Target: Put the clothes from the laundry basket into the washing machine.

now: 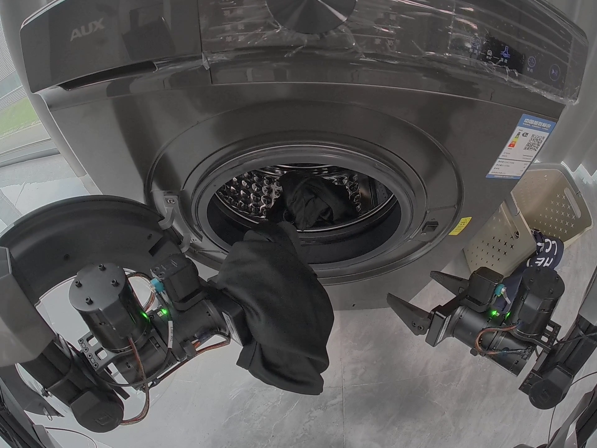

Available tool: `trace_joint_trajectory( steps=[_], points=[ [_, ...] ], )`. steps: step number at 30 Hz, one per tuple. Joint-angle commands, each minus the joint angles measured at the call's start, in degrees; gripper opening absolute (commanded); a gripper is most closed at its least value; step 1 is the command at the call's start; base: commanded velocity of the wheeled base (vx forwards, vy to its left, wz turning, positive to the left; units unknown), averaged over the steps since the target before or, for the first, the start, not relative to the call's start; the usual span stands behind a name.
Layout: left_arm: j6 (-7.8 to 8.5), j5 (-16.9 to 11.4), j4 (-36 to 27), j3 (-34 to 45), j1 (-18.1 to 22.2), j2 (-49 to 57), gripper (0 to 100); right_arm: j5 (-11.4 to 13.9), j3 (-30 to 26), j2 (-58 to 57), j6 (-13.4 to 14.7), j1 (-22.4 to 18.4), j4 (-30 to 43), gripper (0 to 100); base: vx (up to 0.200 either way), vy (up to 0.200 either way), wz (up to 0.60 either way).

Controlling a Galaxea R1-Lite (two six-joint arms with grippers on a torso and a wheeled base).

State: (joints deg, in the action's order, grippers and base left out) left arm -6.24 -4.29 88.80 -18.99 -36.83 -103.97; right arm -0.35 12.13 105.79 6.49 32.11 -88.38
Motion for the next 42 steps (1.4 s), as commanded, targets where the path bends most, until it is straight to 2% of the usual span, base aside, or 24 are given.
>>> trace_joint_trajectory(
  steps=[1,5,25,30,33,36,41,42],
  points=[
    [0.00,0.1,0.1,0.4,-0.7,-0.1,0,-0.5,0.1,0.1,0.3,0.8,0.0,100,0.200,0.000,0.00],
    [-0.17,0.1,0.1,0.3,-0.8,-0.2,0,-0.7,0.0,0.1,0.4,1.1,0.0,100,0.200,0.000,0.00],
    [-0.17,0.1,0.1,0.4,-1.2,-0.9,0,-0.7,-0.4,0.2,0.3,1.1,0.0,100,0.000,0.000,0.00],
    [-0.09,0.2,0.1,-1.7,-2.5,-1.0,0,-0.5,-3.5,-1.2,-0.6,1.5,0.0,100,0.000,0.000,0.00],
    [-0.79,0.2,0.1,-3.2,-4.8,-2.7,0,-0.3,-5.0,-3.2,-0.9,3.0,0.1,100,0.000,0.000,0.00],
    [-0.09,0.2,0.1,-7.1,-7.0,-6.6,0,-0.1,-5.4,-4.0,-0.9,4.2,0.1,100,0.000,0.000,0.00],
    [-0.17,0.5,0.0,-13.0,-6.8,-12.4,0,0.2,-6.4,-5.3,-0.9,9.2,0.1,100,0.000,0.000,0.00],
    [-0.17,0.5,0.0,-13.0,-6.8,-12.4,0,0.2,-6.4,-5.3,-0.9,9.2,0.1,100,0.000,0.000,0.00]
  ],
)
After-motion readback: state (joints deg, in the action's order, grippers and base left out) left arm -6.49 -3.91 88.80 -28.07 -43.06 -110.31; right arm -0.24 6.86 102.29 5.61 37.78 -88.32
